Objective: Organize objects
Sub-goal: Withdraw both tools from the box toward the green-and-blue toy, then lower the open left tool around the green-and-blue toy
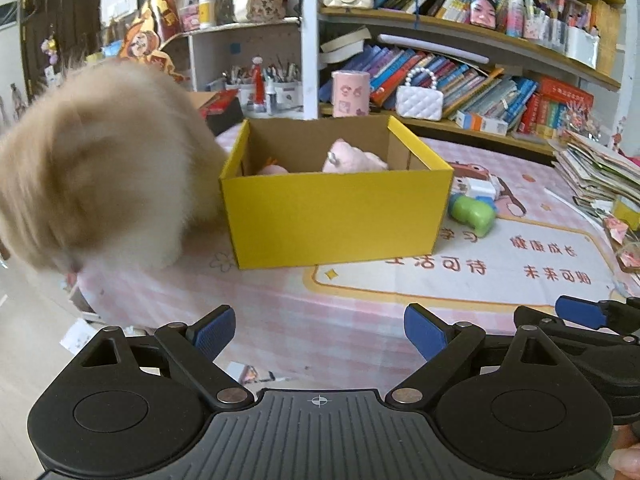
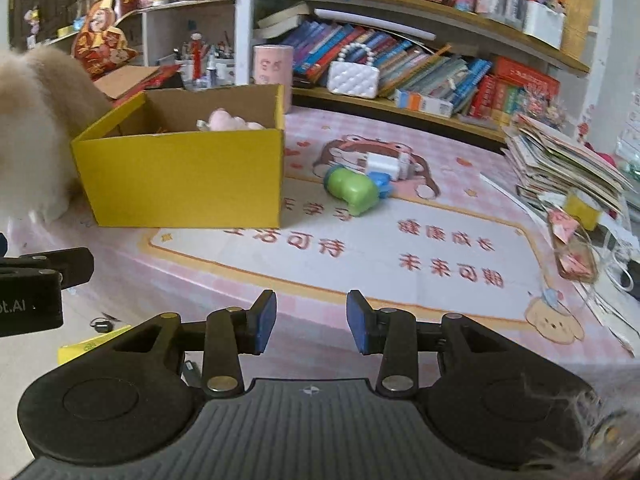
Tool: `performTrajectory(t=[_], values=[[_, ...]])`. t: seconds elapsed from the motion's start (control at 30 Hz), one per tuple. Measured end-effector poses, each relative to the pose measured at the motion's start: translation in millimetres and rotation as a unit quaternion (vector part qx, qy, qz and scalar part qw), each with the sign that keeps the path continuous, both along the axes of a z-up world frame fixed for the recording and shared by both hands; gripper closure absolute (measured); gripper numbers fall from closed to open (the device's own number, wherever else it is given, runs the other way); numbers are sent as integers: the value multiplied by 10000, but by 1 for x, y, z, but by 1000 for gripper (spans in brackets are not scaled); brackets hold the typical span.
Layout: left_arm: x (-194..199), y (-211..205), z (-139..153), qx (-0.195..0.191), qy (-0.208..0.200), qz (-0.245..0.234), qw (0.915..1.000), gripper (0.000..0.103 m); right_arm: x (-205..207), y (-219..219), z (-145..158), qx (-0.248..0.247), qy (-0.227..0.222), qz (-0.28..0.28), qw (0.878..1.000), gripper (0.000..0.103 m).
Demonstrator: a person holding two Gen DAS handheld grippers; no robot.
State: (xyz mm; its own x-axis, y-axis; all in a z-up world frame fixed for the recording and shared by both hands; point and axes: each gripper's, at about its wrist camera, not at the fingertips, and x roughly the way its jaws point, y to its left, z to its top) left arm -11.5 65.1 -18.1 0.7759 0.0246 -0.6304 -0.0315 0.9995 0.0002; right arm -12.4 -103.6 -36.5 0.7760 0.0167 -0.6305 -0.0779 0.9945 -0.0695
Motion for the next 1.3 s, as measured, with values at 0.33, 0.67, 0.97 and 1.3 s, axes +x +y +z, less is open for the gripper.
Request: performTrajectory(t=[0.33, 0.67, 0.97, 1.3], values=[[4, -23, -6, 36, 129, -535, 9985, 9, -11, -30, -6, -31, 156, -720, 9973, 48], [16, -63, -10, 58, 194, -1221, 9923, 8, -20, -66, -10, -70, 271, -1389, 9899, 42], [25, -95, -11, 110, 221, -1636, 9862, 8, -20, -92, -10, -57, 316, -1733, 9843, 38], [44, -120, -14, 144, 281, -1744, 9842, 8, -3, -116, -12, -29, 336, -1828, 9826, 31]])
